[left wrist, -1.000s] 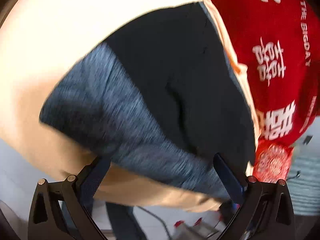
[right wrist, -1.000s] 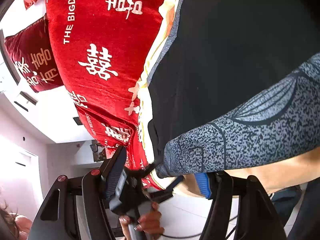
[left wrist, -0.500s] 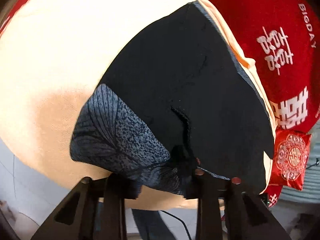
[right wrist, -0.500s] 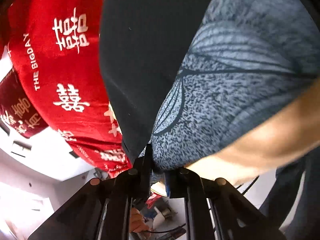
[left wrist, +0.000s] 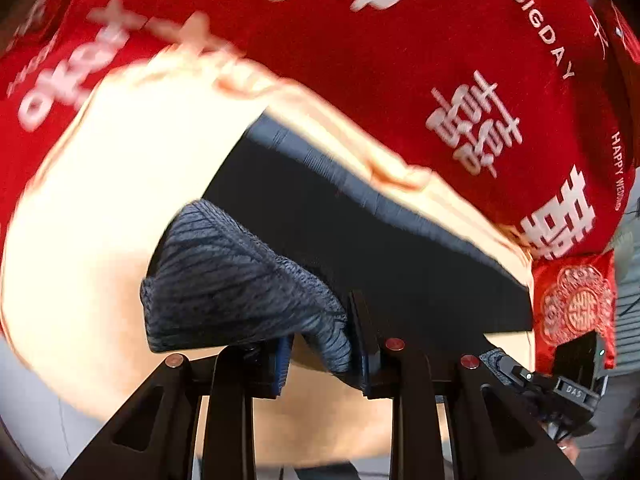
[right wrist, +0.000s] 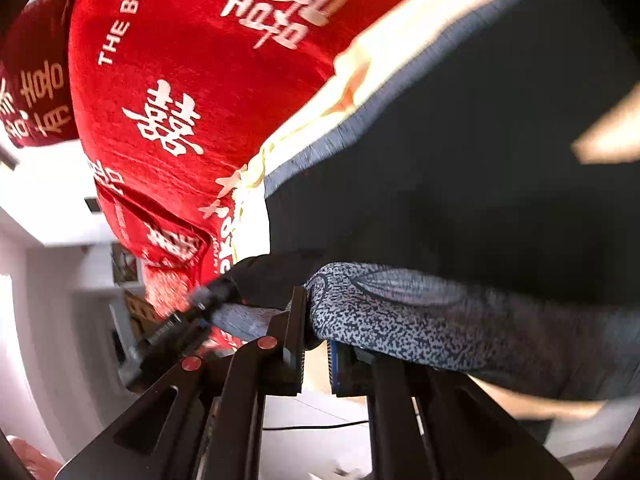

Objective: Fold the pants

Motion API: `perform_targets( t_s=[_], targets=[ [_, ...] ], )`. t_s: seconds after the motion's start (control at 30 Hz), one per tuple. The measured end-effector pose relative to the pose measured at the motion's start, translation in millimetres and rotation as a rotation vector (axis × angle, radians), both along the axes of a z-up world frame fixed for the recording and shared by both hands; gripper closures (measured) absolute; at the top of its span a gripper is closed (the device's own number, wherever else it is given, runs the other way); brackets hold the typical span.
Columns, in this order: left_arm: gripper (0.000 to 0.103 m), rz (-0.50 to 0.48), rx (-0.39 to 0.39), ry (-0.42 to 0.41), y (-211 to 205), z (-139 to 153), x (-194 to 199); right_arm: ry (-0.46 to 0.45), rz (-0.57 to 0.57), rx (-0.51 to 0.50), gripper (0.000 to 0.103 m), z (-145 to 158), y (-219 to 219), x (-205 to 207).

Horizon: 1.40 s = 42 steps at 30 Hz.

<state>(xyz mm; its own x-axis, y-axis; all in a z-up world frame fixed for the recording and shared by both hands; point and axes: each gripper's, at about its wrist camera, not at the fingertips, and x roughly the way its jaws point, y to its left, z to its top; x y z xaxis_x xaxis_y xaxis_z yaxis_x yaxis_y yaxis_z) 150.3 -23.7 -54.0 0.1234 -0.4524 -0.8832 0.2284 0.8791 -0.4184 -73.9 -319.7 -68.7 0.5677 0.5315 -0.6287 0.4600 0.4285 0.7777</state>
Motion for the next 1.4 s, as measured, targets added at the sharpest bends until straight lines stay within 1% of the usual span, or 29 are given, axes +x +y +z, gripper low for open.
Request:
perform_targets(
  t_s=[0.07, 0.13, 0.17, 0.27, 0.3, 0.33, 0.4, 0.47, 0.5, 0.53, 0.57, 0.6, 0.63, 0.67, 0.73, 0.77, 0.8, 0.83, 0.87, 0.93, 1.03, 1.07, 1.1, 1.13, 1.17, 1.27, 1.33, 1.37, 1.4],
  targets=[
    [0.075, -0.005, 0.012, -0.019, -25, -3, 27, 0.029, 0.041, -0.006, 0.091, -2, -16, 32],
    [0.075, -0.001, 0.029, -0.031, -44, -13, 50, 0.058, 0.071, -0.004, 0.09, -12, -35, 59],
    [0.075, 0.0, 0.042, -0.036, -51, -20, 61, 0.078, 0.089, 0.009, 0.09, -23, -48, 79],
    [0.075, 0.008, 0.108, -0.042, -77, -55, 95, 0.133, 0.1, 0.025, 0.09, -56, -71, 118],
    [0.074, 0.01, 0.129, -0.046, -83, -64, 99, 0.149, 0.107, 0.03, 0.09, -69, -77, 129],
    [0.073, 0.014, 0.166, -0.043, -90, -78, 106, 0.166, 0.11, 0.03, 0.09, -81, -82, 140],
    [0.068, 0.026, 0.211, -0.034, -97, -94, 115, 0.2, 0.118, 0.033, 0.09, -103, -91, 158],
    [0.065, 0.047, 0.229, -0.019, -100, -101, 121, 0.246, 0.125, 0.03, 0.09, -117, -95, 170],
    [0.06, 0.059, 0.227, -0.014, -98, -99, 123, 0.258, 0.124, 0.038, 0.086, -119, -96, 171],
    [0.046, 0.066, 0.226, -0.018, -98, -95, 122, 0.255, 0.13, 0.04, 0.081, -116, -95, 171],
    [0.038, 0.083, 0.241, -0.051, -93, -84, 120, 0.226, 0.15, 0.034, 0.062, -108, -91, 171],
    [0.029, 0.093, 0.253, -0.078, -90, -76, 119, 0.207, 0.165, 0.023, 0.033, -103, -90, 169],
    [0.028, 0.099, 0.26, -0.101, -84, -69, 115, 0.182, 0.184, 0.007, 0.023, -93, -87, 168],
    [0.028, 0.095, 0.265, -0.113, -80, -63, 115, 0.157, 0.199, -0.015, 0.02, -81, -84, 166],
    [0.028, 0.079, 0.289, -0.119, -77, -58, 112, 0.121, 0.225, -0.081, 0.021, -57, -76, 162],
    [0.028, 0.064, 0.306, -0.118, -79, -59, 110, 0.099, 0.242, -0.11, 0.026, -47, -70, 161],
    [0.028, 0.04, 0.334, -0.119, -83, -64, 106, 0.076, 0.265, -0.133, 0.039, -39, -62, 161],
    [0.028, 0.031, 0.349, -0.119, -85, -67, 104, 0.068, 0.297, -0.153, 0.045, -34, -51, 163],
    [0.028, 0.023, 0.373, -0.111, -90, -77, 100, 0.08, 0.343, -0.185, 0.049, -34, -41, 166],
    [0.028, 0.014, 0.396, -0.097, -101, -90, 95, 0.118, 0.417, -0.254, 0.051, -42, -27, 174],
    [0.028, 0.011, 0.482, -0.092, -112, -113, 86, 0.172, 0.481, -0.347, 0.051, -67, -14, 184],
    [0.024, 0.014, 0.494, -0.119, -113, -116, 84, 0.197, 0.493, -0.396, 0.052, -77, -13, 187],
    [0.014, 0.011, 0.496, -0.128, -114, -117, 83, 0.203, 0.489, -0.405, 0.053, -83, -21, 182],
    [0.012, 0.008, 0.504, -0.118, -114, -119, 83, 0.194, 0.467, -0.384, 0.053, -86, -26, 183],
    [0.012, 0.011, 0.505, -0.107, -113, -119, 84, 0.182, 0.419, -0.347, 0.053, -86, -36, 183],
    [0.012, 0.024, 0.53, -0.082, -111, -111, 83, 0.183, 0.346, -0.314, 0.052, -75, -55, 183],
    [0.012, 0.04, 0.534, -0.085, -107, -97, 75, 0.167, 0.341, -0.296, 0.045, -63, -61, 180],
    [0.012, 0.042, 0.532, -0.088, -106, -92, 72, 0.153, 0.348, -0.304, 0.036, -55, -63, 174],
    [0.012, 0.041, 0.529, -0.091, -106, -86, 66, 0.145, 0.352, -0.318, 0.031, -48, -65, 169]
  ],
)
